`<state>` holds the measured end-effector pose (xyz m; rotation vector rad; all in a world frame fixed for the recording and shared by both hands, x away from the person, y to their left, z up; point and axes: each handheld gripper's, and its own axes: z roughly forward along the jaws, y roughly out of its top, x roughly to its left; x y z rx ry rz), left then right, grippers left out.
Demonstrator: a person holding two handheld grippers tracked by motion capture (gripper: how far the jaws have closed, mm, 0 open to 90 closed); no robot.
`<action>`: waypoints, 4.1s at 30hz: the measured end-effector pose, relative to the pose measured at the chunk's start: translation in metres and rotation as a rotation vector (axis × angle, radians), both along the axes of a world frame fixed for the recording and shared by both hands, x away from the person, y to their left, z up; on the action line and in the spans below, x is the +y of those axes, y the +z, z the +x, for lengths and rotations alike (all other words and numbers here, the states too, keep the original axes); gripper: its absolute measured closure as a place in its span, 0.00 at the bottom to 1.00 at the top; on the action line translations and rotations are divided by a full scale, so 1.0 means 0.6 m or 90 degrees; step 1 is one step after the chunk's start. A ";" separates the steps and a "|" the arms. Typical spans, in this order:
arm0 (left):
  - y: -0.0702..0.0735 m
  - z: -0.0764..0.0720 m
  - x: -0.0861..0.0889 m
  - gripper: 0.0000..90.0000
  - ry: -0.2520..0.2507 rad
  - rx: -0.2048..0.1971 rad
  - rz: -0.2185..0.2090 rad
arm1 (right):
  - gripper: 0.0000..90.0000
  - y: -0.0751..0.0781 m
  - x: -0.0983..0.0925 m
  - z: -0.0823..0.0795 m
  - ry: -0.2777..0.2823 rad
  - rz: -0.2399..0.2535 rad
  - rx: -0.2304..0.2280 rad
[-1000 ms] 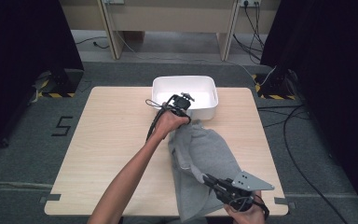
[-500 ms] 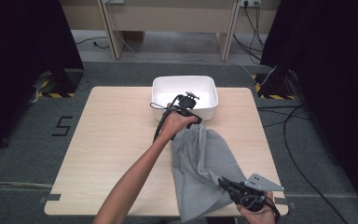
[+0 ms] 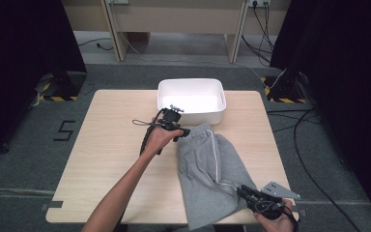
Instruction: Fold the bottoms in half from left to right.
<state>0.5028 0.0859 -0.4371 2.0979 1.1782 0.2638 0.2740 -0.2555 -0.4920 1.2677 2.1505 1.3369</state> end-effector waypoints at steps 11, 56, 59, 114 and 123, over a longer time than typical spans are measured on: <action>-0.037 -0.035 0.031 0.51 0.004 -0.014 -0.021 | 0.57 0.032 0.008 0.030 0.022 -0.048 -0.017; -0.109 -0.012 -0.002 0.49 0.029 -0.086 0.115 | 0.84 -0.020 0.067 0.050 0.184 -0.171 0.029; -0.110 -0.006 0.009 0.49 0.043 -0.083 0.108 | 0.82 -0.023 0.097 0.032 0.211 -0.166 0.033; -0.116 -0.297 0.031 0.32 -0.117 -0.157 0.045 | 0.72 -0.022 -0.006 0.028 0.018 -0.080 0.016; -0.132 -0.311 0.040 0.32 -0.128 -0.185 0.079 | 0.83 -0.029 0.005 0.007 0.054 -0.147 0.029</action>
